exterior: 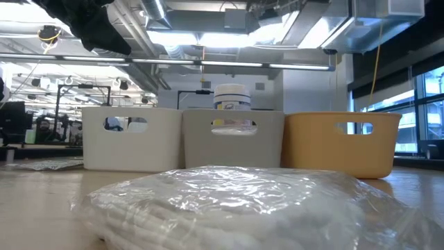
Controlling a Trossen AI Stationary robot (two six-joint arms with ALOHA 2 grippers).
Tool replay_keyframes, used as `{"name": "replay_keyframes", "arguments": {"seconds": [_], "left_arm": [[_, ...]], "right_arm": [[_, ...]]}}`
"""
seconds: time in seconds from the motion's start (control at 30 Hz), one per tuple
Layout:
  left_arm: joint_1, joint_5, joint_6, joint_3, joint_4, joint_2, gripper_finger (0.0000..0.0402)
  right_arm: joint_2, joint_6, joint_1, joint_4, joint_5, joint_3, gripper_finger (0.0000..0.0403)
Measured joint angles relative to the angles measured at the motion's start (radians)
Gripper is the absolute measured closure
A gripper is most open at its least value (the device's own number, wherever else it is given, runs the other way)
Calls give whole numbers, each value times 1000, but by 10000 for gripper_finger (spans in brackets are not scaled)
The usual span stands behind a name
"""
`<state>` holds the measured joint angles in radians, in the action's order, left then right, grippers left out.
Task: Pick & Place Travel size toiletries
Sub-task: Put the white band-aid into the white bin
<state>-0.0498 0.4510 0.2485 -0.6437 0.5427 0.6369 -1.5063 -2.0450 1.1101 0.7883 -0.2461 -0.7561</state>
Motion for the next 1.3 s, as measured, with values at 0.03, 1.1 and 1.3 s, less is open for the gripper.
{"name": "replay_keyframes", "arguments": {"seconds": [0.03,1.1,1.3], "left_arm": [[0,0,0,0,0,0,338],[0,0,0,0,0,0,340],[0,0,0,0,0,0,341]], "right_arm": [[0,-11,-2,-13,-1,14,190],[-21,23,-135,-33,131,74,269],[-21,38,-143,-29,137,75,297]]}}
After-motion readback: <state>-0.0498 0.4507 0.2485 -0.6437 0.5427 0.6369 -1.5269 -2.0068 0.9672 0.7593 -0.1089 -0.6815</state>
